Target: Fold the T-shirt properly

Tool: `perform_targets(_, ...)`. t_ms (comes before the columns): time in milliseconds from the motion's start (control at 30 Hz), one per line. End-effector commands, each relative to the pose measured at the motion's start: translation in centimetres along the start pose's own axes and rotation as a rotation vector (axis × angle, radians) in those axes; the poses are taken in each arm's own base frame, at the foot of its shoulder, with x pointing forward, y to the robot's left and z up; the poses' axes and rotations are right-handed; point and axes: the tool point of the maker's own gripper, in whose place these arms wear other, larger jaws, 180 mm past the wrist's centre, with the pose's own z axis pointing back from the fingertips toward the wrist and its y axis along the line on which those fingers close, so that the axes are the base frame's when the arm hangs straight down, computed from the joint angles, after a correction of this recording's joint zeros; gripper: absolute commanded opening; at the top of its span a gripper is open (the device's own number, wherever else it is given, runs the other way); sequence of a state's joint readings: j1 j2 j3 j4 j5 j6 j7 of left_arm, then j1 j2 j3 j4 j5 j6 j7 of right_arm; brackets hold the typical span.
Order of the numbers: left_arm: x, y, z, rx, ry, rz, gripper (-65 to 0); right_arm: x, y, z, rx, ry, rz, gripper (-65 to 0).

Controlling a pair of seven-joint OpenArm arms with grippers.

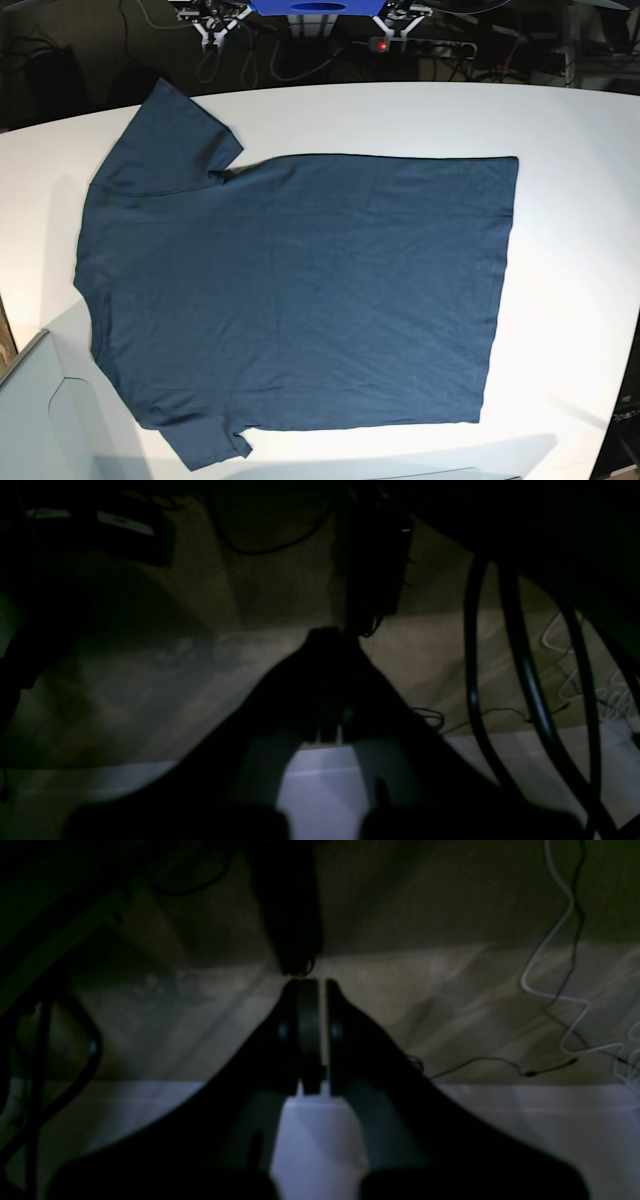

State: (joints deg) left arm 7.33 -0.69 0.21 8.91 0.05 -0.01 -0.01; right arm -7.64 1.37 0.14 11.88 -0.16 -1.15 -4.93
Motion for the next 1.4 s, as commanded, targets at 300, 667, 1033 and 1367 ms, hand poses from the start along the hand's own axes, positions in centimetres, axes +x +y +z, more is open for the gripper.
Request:
perform_targets(300,-1.4,0.1,0.1,0.004,0.020,-0.003,-64.9,-0.6,-0.4,0.1,0.006,0.012,0.004,-65.0)
perform_targets(667,-2.0,1.3,0.2,0.021,0.024,-0.006,-64.9,-2.2,-0.3,0.1,0.009,0.034,-0.001,-65.0)
perform_targets(1033,-2.8,2.9,0.4,0.045,0.037,-0.009,-64.9,-3.5,-0.3,0.1,0.008,0.054,-0.004,-65.0)
perform_targets(1367,-3.7,2.7,0.9,0.042,0.012,-0.017,-64.9,-4.9,-0.4,0.2,0.007,0.072,-0.006,-65.0)
